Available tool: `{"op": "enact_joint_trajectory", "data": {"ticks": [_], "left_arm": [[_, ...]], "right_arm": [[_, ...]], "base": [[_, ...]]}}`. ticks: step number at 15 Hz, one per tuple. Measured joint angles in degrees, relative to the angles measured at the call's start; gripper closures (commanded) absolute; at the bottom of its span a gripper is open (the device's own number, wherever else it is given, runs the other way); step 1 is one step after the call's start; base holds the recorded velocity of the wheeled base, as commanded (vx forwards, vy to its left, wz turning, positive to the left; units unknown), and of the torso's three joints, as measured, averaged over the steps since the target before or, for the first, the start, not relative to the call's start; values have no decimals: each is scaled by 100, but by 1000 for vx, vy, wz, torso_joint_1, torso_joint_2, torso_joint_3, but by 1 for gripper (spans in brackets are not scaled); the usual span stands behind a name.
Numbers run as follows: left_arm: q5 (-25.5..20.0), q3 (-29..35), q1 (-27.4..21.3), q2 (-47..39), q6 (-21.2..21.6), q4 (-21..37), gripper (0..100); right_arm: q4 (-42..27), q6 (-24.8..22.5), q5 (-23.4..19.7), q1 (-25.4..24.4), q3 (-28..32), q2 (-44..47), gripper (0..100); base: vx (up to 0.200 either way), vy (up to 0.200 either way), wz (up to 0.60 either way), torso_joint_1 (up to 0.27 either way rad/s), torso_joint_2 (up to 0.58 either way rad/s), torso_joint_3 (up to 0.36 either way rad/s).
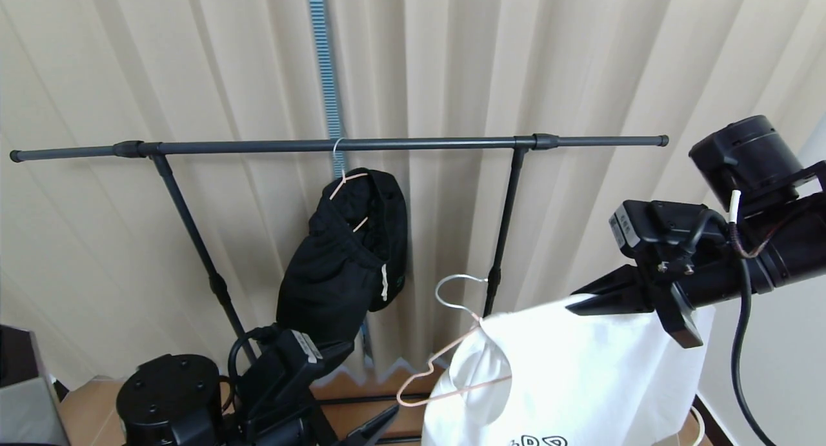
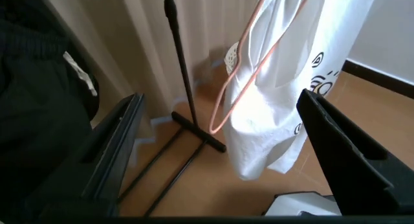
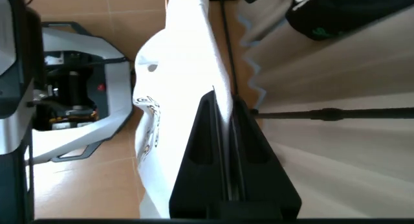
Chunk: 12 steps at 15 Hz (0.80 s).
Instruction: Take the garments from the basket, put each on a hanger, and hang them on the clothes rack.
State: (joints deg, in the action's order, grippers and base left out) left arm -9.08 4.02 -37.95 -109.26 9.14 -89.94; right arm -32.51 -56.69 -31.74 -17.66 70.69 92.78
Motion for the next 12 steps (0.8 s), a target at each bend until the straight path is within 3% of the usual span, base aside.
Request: {"op": "enact_joint_trajectory", "data": {"ticks": [6, 9, 12], "left_arm": [[731, 540, -163, -564, -340, 2, 0], [1247, 940, -328, -848, -305, 0, 0], [1474, 1318, -468, -1143, -274, 0, 0]], "right_arm": [[1746, 580, 244, -17, -483, -447, 100], [2792, 956, 295, -61, -1154, -706, 100], [4089, 1175, 550, -182, -2064, -961, 100]], "base": [[0, 0, 0, 0, 0, 0], [0, 0, 0, 0, 0, 0], [0, 0, 0, 0, 0, 0]]}}
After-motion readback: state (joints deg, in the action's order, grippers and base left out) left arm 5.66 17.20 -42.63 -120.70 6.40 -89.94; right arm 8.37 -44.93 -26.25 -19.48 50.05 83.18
